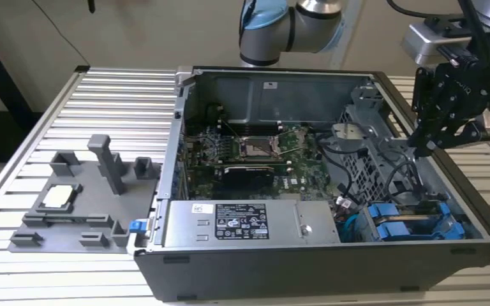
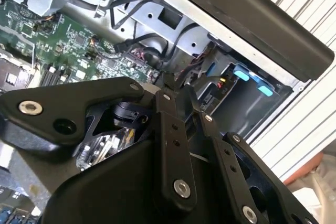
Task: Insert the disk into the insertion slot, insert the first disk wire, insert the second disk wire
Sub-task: 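Insert the first disk wire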
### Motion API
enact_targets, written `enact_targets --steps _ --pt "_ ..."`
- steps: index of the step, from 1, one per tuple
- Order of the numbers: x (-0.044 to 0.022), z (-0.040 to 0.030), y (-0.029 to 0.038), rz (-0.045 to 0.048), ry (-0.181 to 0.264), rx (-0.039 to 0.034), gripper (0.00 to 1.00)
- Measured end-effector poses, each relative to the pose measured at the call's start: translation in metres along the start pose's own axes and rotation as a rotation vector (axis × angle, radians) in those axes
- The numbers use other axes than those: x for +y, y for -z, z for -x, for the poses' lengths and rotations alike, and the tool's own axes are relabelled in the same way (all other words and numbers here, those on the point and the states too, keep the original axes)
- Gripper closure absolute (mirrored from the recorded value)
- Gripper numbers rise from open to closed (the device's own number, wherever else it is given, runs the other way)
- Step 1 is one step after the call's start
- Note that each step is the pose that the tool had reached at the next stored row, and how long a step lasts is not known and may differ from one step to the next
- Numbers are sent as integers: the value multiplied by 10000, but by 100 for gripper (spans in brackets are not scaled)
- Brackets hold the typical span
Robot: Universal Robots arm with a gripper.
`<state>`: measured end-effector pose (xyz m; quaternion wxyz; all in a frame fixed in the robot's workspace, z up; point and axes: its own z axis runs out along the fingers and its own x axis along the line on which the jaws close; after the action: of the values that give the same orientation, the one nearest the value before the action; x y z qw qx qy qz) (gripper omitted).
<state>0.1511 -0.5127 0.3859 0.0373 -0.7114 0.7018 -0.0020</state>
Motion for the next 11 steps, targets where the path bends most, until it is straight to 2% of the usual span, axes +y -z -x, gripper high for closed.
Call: enact_targets --steps 8,11 --pt "7 21 -1 0 -3 0 73" --pt "56 25 2 -1 -3 1 73"
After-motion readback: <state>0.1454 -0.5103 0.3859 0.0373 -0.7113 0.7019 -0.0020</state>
